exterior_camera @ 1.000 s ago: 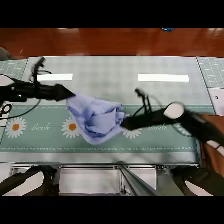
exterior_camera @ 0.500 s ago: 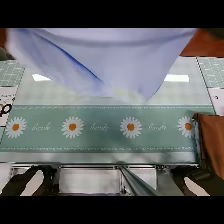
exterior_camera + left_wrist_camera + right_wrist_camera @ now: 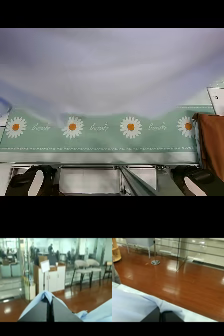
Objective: Fold the shirts.
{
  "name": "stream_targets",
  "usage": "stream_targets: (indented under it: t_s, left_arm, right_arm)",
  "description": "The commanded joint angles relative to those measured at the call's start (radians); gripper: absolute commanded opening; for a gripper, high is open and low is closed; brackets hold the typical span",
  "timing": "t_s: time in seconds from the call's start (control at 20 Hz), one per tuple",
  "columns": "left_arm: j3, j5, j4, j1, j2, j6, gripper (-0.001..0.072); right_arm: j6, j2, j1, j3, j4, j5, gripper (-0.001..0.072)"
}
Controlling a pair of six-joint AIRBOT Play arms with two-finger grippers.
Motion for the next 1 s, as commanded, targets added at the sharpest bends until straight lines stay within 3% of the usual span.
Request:
stream_targets:
  t_s: [0.0,0.3,0.45,0.55,0.7,0.85,0.95]
  left_arm:
    - [0.004,-0.174,0.026,0.001,0.035,-0.084,0.0017]
    - [-0.140,-0.208,0.023,0.001,-0.007,-0.094,0.0017]
    - [-0.253,-0.207,0.023,-0.002,-0.082,-0.087,0.0017]
    - [-0.334,-0.185,0.018,-0.010,-0.174,-0.032,0.0018]
    - [-0.383,-0.019,0.019,-0.057,-0.400,0.056,0.0018]
    - [-0.326,0.198,0.019,-0.086,-0.684,0.057,0.0018]
    - [-0.245,0.220,0.018,-0.095,-0.880,0.057,0.0018]
  right_arm:
    - [-0.002,0.024,0.000,-0.005,-0.010,0.090,0.0026]
    - [-0.013,-0.027,0.000,-0.180,-0.011,0.090,0.0026]
    - [-0.042,-0.140,0.000,-0.204,-0.003,0.090,0.0026]
    - [-0.065,-0.253,0.000,-0.204,-0.002,0.080,0.0025]
    - [-0.084,-0.463,-0.003,-0.204,-0.015,0.026,0.0025]
    - [-0.052,-0.680,-0.048,-0.204,-0.012,-0.114,0.0025]
    - [-0.012,-0.797,-0.090,-0.204,0.007,-0.212,0.0026]
